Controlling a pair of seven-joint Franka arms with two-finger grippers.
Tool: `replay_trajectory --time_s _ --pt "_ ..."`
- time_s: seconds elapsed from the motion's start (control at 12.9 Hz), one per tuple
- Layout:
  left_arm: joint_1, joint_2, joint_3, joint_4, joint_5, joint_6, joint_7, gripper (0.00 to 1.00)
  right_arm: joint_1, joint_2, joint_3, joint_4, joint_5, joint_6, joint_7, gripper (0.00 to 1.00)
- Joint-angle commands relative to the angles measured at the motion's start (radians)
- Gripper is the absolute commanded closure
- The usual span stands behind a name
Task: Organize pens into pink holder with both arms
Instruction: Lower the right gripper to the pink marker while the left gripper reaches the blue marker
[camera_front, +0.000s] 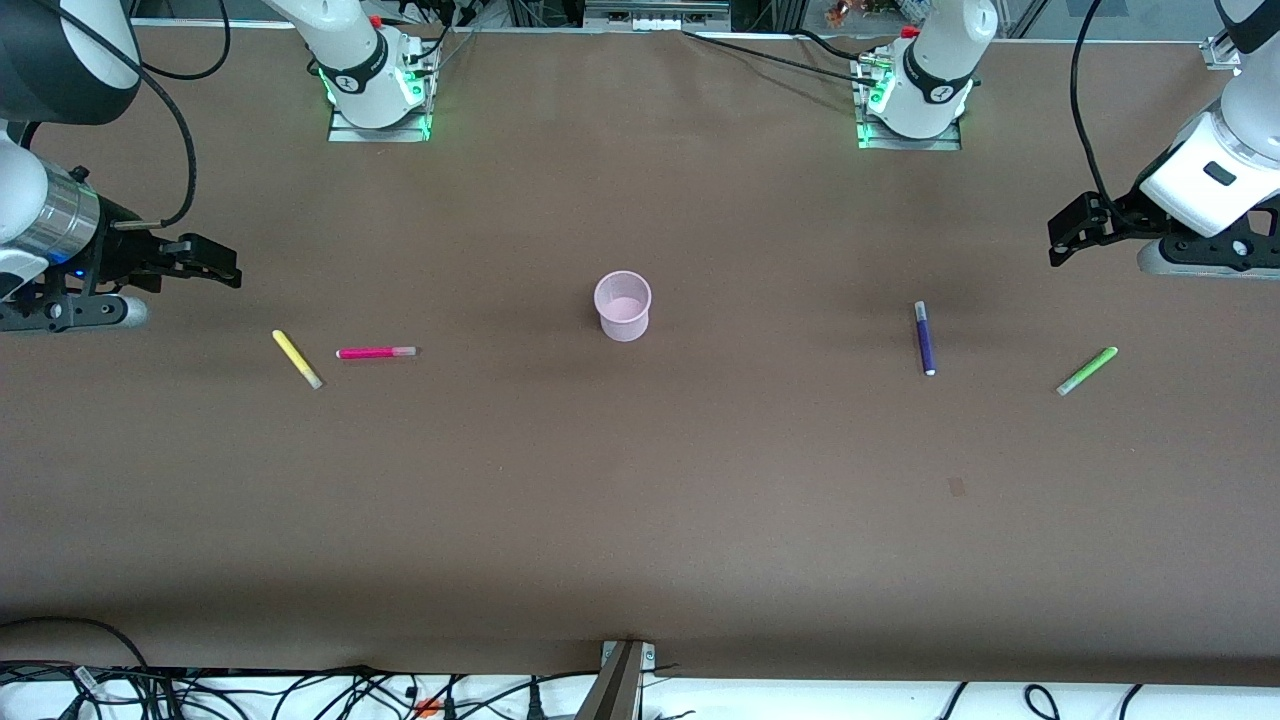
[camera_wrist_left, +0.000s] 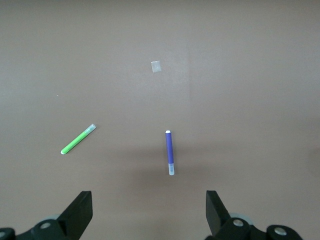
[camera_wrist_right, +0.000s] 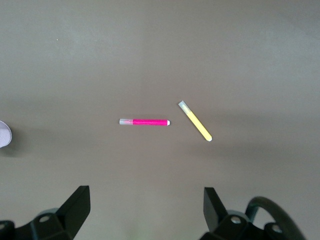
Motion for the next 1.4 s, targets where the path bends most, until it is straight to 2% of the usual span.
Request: replay_trajectory --time_s 0.0,0.16,0.31,0.78,1.01,1.32 --pt "0.000 0.010 -0.001 0.027 -0.014 -0.020 0.004 0.00 -0.008 -0.012 -0.003 -0.017 0.012 -0.003 0.002 0.00" --pt "0.000 0.010 -0.002 0.027 -0.013 -0.022 0.004 0.00 -0.011 -0.010 -0.009 -0.016 0.007 0.009 -0.002 0.00" --pt "0.000 0.010 -0.002 0.027 -0.013 -0.022 0.004 0.00 -0.009 0.010 -0.009 -0.016 -0.038 0.024 -0.005 0.00" --pt "0.000 0.010 -0.001 0.027 -0.019 -0.023 0.004 0.00 0.001 0.042 -0.005 -0.028 -0.048 -0.013 -0.044 0.00" --pt "0.004 0.016 0.001 0.024 -0.020 -0.040 0.004 0.00 0.000 0.050 -0.003 -0.080 -0.037 0.024 -0.298 0.00" --pt "-0.004 0.096 -0.009 0.009 -0.019 -0.230 -0.008 0.00 0.000 0.040 -0.005 -0.238 -0.037 0.133 -0.688 0.00"
